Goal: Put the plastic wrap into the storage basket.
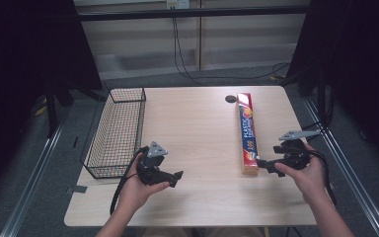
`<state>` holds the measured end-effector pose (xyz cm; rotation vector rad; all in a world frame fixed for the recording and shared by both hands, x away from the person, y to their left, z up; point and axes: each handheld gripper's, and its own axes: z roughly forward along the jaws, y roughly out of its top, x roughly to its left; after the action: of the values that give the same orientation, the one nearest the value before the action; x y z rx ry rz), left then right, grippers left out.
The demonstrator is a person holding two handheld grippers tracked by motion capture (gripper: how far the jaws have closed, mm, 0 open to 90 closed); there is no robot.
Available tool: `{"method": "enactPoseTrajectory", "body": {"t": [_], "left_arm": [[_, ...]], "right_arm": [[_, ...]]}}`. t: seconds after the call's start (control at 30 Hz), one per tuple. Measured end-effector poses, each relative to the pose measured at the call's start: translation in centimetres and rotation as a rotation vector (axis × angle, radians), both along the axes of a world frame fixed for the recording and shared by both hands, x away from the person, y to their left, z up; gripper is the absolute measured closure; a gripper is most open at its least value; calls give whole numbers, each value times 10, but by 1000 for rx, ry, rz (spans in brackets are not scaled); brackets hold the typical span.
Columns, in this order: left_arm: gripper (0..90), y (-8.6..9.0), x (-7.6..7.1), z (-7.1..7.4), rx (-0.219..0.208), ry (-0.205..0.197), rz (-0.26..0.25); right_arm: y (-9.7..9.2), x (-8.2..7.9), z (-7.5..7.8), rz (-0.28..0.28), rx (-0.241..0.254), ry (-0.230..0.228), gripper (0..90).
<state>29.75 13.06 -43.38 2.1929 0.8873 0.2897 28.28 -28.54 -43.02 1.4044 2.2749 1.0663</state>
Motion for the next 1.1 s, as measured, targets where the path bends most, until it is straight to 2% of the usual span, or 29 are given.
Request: {"method": "enactPoseTrajectory", "body": {"t": [0.1, 0.2, 0.27, 0.5, 0.6, 0.67, 0.8, 0.87, 1.03, 1.1], "left_arm": [[35, 3, 0, 2, 2, 2, -3], [35, 4, 0, 4, -12, -1, 4], [35, 5, 0, 4, -22, -6, 8], [36, 7, -1, 4, -7, -10, -1], [37, 6, 1, 5, -6, -11, -8], [37, 3, 2, 4, -22, -14, -20], [37, 2, 4, 3, -3, -6, -32], [37, 1, 5, 3, -22, -11, -21], [38, 0, 7, 3, -13, -11, -27], [38, -1, 8, 3, -24, -2, -23]], "right_arm": [[5, 6, 1, -7, -19, 9, 90], [12, 11, 3, -44, -24, 17, 90], [16, 15, 5, -47, -30, 13, 88], [32, 29, 8, -120, -71, 60, 97], [35, 34, 8, -137, -68, 76, 97], [36, 42, 9, -162, -70, 96, 97], [38, 50, 10, -190, -72, 107, 105], [39, 55, 9, -201, -78, 113, 105], [43, 66, 7, -228, -65, 135, 112], [43, 70, 6, -242, -72, 146, 115]]}}
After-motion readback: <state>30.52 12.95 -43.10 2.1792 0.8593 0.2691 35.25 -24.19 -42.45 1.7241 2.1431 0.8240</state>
